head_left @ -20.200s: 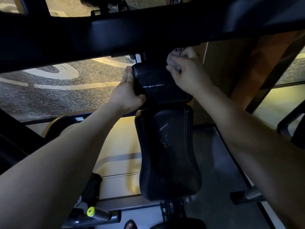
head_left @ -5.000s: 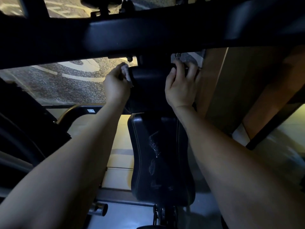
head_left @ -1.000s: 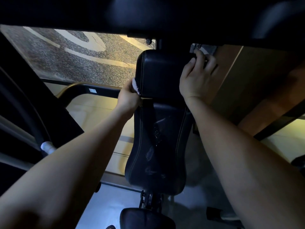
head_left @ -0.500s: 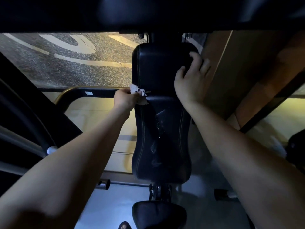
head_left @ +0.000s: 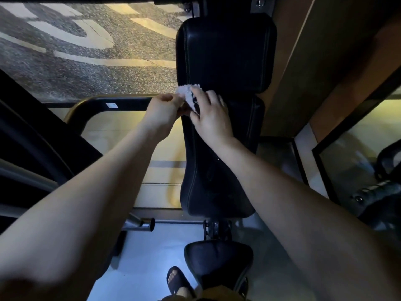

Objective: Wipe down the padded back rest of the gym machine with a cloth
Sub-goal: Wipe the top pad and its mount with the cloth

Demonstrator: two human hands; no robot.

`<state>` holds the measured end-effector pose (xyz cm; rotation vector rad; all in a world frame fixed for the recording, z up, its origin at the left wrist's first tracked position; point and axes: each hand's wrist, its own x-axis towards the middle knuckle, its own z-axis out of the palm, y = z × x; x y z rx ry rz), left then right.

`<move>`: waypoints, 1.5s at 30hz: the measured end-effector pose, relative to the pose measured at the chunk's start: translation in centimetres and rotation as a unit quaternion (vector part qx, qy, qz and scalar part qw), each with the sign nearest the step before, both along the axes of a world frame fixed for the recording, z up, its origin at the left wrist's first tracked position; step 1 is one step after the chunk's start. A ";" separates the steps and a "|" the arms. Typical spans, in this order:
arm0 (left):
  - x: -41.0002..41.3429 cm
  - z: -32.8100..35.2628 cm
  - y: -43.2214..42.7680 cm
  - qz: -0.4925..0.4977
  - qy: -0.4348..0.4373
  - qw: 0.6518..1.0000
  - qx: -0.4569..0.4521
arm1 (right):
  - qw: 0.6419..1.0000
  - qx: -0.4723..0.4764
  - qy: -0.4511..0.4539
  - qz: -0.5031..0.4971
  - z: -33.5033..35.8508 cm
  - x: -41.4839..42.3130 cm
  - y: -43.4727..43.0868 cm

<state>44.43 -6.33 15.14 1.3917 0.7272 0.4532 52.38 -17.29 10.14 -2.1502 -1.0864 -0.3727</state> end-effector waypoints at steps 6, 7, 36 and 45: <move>0.9 -0.5 0.1 0.067 0.012 0.990 0.123 | 0.999 0.026 0.010 0.032 1.8 1.2 0.6; 1.0 -0.5 0.1 0.074 0.019 0.987 0.143 | 0.999 0.023 0.006 0.029 2.1 1.4 0.4; 0.7 4.4 0.1 0.004 0.048 0.954 0.297 | 0.995 -0.018 -0.096 0.026 7.5 4.2 0.0; 1.4 4.9 -2.0 -0.034 0.090 0.931 0.352 | 0.980 0.021 -0.194 -0.040 13.0 7.6 -3.1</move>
